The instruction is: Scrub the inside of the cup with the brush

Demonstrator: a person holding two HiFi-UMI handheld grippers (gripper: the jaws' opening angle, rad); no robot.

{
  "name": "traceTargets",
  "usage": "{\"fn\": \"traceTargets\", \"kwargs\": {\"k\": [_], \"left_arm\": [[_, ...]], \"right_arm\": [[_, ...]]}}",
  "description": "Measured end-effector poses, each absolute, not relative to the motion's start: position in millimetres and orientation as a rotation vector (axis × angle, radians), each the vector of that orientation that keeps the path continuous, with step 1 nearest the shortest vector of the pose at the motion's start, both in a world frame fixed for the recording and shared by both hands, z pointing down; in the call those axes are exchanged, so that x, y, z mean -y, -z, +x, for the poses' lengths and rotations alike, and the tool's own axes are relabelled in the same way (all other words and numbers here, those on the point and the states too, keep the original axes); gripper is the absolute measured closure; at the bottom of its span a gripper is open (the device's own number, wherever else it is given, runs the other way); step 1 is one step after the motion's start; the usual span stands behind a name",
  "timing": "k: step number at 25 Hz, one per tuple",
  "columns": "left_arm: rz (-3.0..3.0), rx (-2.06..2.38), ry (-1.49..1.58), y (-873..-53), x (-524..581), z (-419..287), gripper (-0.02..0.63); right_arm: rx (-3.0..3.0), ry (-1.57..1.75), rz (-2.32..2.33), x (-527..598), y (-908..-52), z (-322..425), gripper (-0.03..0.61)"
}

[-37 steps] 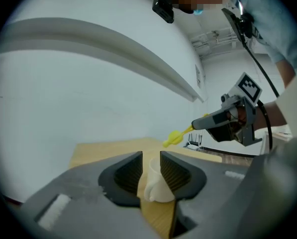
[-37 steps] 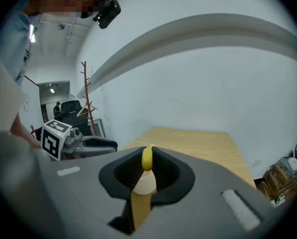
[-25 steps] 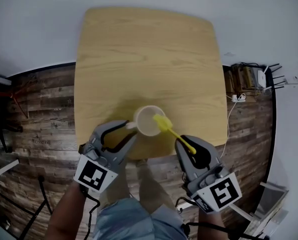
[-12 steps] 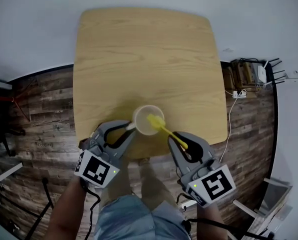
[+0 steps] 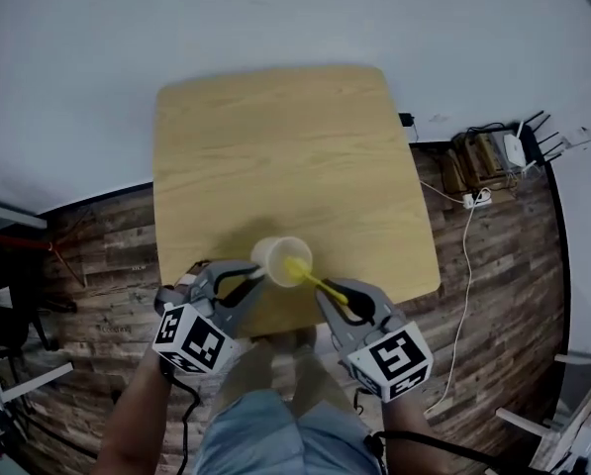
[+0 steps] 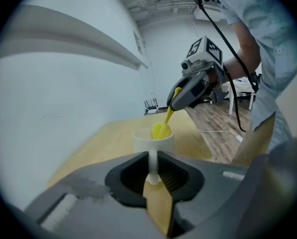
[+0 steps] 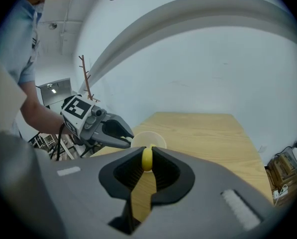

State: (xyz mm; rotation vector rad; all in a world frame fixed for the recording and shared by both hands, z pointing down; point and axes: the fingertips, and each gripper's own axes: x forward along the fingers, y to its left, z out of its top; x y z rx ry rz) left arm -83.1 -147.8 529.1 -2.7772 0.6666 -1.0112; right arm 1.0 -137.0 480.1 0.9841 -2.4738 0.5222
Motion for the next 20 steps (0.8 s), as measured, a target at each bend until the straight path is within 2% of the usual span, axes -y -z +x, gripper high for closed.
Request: {"fn": "traceTargets", "kwargs": {"k": [11,20], "left_arm": [[-2.677,-0.484,1.152,-522.6,151.1,-71.3,0.535],[-2.674,-0.502,1.167,-518.5,156.2,-71.4,0.535]], "right_arm": [[2.551,-0.406,0.765,160.1,-473.6,-15.8,0.538],[2.48,-0.289,0.678,179.8,-496.4,-21.8,0.54]]}}
